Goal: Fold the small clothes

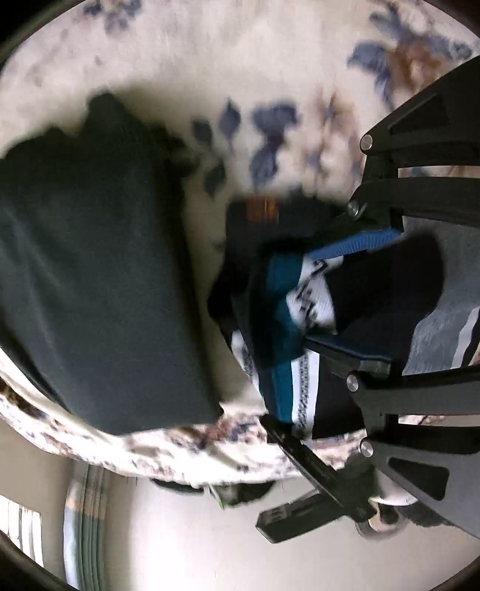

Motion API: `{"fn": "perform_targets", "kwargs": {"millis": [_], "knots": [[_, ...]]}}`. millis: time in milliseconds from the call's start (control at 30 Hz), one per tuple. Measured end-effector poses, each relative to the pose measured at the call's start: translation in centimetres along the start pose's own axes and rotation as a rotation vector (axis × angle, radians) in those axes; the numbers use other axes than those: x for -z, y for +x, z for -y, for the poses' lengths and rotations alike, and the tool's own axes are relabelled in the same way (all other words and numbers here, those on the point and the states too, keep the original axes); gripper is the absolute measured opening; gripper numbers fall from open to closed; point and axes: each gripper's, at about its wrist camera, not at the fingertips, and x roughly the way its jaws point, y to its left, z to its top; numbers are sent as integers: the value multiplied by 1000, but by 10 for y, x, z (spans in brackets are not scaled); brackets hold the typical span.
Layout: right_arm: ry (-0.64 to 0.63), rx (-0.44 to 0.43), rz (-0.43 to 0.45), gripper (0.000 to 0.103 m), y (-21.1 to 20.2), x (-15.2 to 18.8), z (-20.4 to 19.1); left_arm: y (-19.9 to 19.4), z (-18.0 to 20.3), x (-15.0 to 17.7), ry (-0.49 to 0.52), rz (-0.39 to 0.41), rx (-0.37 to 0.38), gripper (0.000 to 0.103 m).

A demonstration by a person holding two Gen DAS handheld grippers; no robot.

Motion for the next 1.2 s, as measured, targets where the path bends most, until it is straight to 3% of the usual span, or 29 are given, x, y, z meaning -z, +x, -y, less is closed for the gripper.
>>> {"fn": "perform_targets", "kwargs": {"millis": [33,167,267,567,700,733,767,800,833,867,900,933,1067,1200], "knots": [[-7,3,24,6,2,2,-1,-1,1,0,2,2,-2,11],[14,64,190,5,-21,10,-4,-3,12,-7,37,27,-8,11],[42,84,260,5,-37,16,2,3,20,-13,71,24,-1,11],[123,213,241,5,-5,-13,23,53,30,-31,155,-73,-75,11],[119,248,160,6,15,-18,26,53,30,-36,135,-96,-49,14],[119,245,135,8,15,-18,25,47,26,-39,98,-96,-22,21],[116,234,129,12,15,-18,21,40,22,-42,56,-90,11,38],[113,220,122,21,12,-18,19,31,17,-42,19,-79,45,50],[106,192,109,34,6,-18,18,23,14,-42,-3,-68,65,73],[100,177,107,42,-1,-16,17,11,9,-40,-27,-58,91,81],[92,162,109,57,-7,-14,16,1,4,-36,-48,-47,113,81],[82,145,115,66,-15,-11,15,-11,-3,-30,-80,-28,135,81],[56,103,127,68,-47,13,20,-63,-33,29,-244,39,213,81],[61,64,90,75,-63,58,40,-83,-38,106,-359,14,249,81]]}}
